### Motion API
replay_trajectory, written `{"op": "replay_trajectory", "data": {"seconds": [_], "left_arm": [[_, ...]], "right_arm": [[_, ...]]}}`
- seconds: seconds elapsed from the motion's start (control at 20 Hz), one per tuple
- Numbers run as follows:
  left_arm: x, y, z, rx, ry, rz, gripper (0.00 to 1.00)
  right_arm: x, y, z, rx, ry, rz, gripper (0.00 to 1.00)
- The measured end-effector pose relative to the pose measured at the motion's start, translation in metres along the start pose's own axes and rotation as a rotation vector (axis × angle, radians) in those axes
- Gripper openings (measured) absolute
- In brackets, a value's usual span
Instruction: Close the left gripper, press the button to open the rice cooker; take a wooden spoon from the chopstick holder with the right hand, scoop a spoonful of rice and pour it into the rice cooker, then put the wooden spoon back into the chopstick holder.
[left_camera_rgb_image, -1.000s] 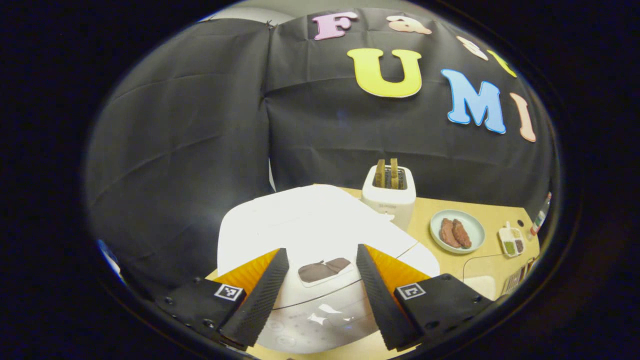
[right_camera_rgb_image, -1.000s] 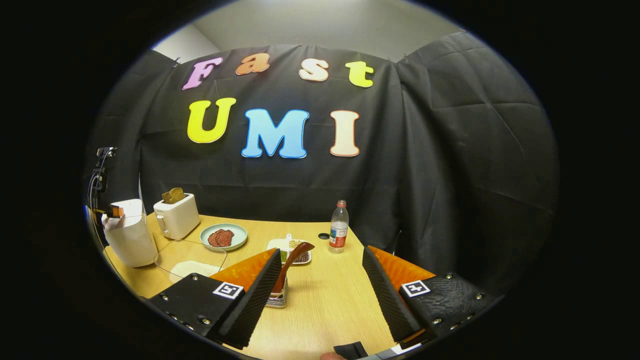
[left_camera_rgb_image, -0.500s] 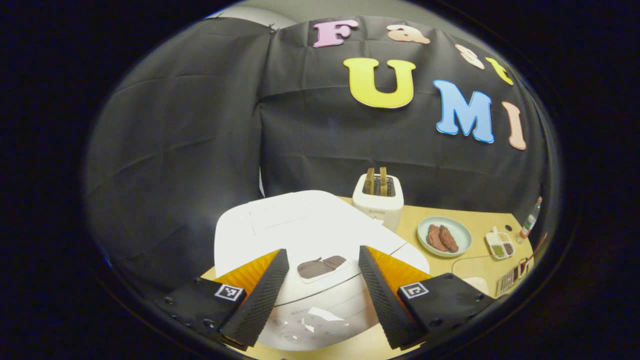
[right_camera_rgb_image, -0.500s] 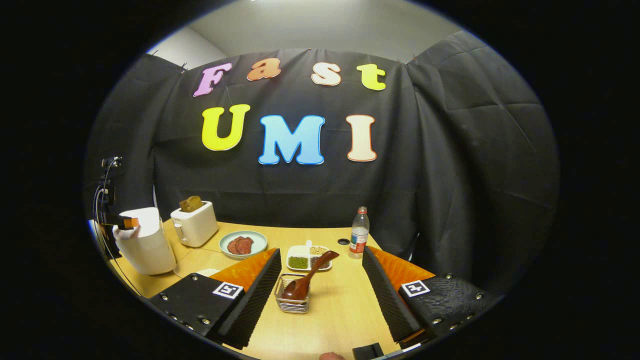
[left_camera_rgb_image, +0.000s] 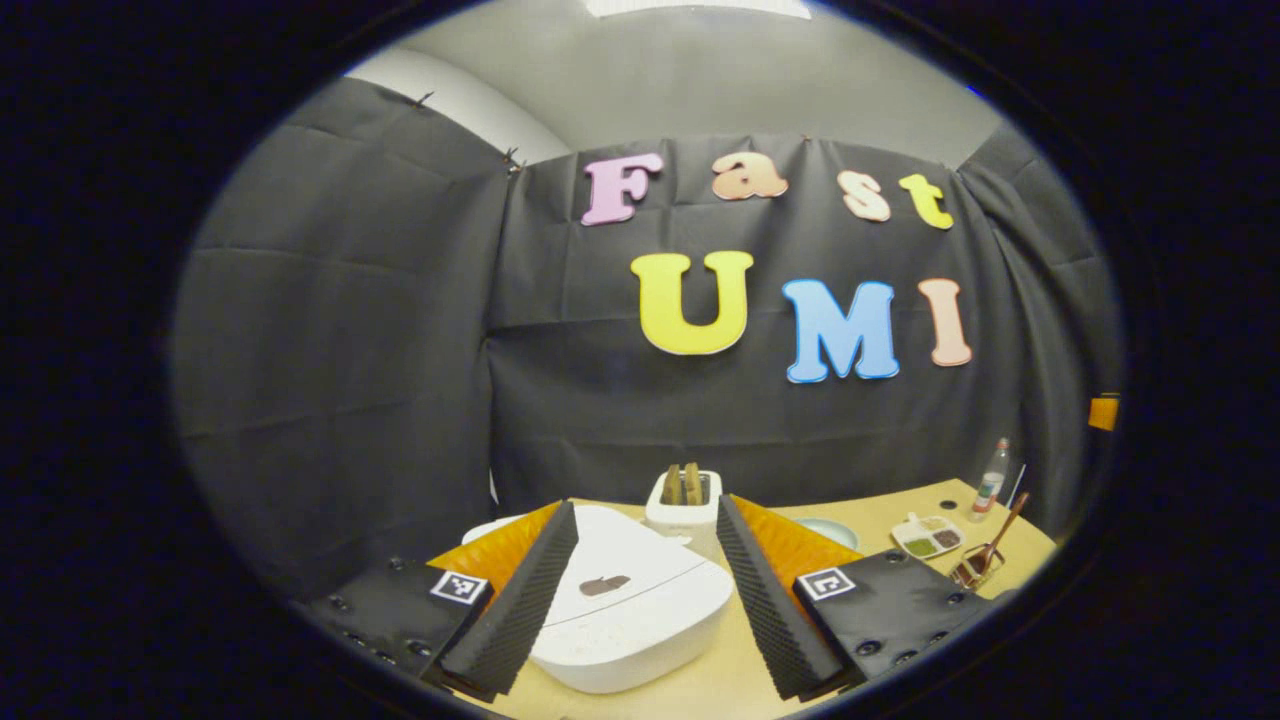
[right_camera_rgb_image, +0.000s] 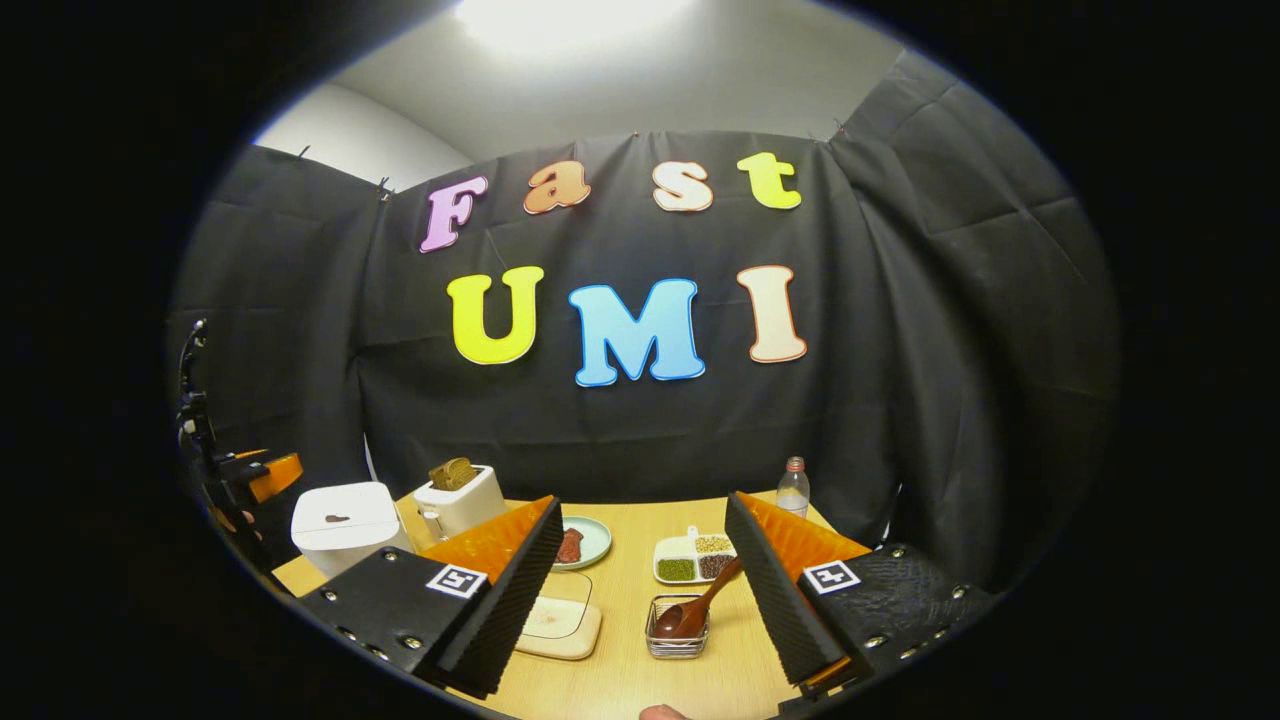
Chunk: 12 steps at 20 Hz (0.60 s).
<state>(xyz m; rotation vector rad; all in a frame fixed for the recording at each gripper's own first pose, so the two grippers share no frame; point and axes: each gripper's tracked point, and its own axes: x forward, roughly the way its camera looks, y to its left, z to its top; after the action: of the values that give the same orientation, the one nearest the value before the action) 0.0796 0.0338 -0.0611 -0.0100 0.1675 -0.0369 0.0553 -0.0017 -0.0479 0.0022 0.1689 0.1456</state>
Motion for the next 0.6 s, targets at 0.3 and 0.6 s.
{"op": "replay_trajectory", "data": {"seconds": [0.3, 0.6], "left_arm": [[-0.063, -0.031, 0.045, 0.064, -0.191, -0.061, 0.96], [-0.082, -0.048, 0.041, 0.026, -0.171, -0.069, 0.94]], "right_arm": [[-0.012, 0.009, 0.001, -0.033, -0.062, -0.011, 0.99], [-0.020, 0.023, 0.016, -0.062, -0.116, 0.014, 0.99]]}}
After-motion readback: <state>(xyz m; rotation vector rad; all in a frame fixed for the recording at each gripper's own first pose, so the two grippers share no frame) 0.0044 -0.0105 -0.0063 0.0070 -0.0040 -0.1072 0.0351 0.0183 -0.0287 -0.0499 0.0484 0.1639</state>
